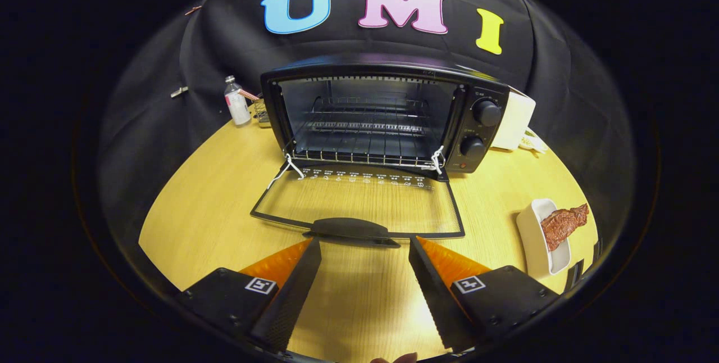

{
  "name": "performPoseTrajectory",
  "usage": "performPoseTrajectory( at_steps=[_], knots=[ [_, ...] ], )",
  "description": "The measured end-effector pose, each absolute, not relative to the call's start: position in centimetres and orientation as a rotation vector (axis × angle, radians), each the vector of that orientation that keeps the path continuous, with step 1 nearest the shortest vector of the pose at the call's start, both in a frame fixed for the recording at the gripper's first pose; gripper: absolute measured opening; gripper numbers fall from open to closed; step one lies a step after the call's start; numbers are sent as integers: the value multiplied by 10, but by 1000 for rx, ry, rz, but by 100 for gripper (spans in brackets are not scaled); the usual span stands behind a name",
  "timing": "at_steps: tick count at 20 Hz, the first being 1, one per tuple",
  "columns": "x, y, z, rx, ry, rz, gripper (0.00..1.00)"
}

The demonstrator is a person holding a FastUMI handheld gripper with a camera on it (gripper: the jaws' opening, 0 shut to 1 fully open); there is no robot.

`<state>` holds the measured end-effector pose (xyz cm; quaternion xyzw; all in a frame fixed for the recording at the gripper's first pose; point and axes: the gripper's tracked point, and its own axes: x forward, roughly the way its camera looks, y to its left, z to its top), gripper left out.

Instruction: Open the toaster oven, put the food inside, and close the toaster oven door.

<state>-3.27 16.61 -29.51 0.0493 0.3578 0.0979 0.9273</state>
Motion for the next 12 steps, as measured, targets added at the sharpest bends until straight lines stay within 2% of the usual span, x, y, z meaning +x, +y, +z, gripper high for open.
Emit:
performPoseTrajectory(
  at_steps=[6, 12],
  knots=[
    [-39, 125, -246, 163, 647, 293, 98],
    [-48, 18, -221, 153, 678, 324, 98]
  ],
)
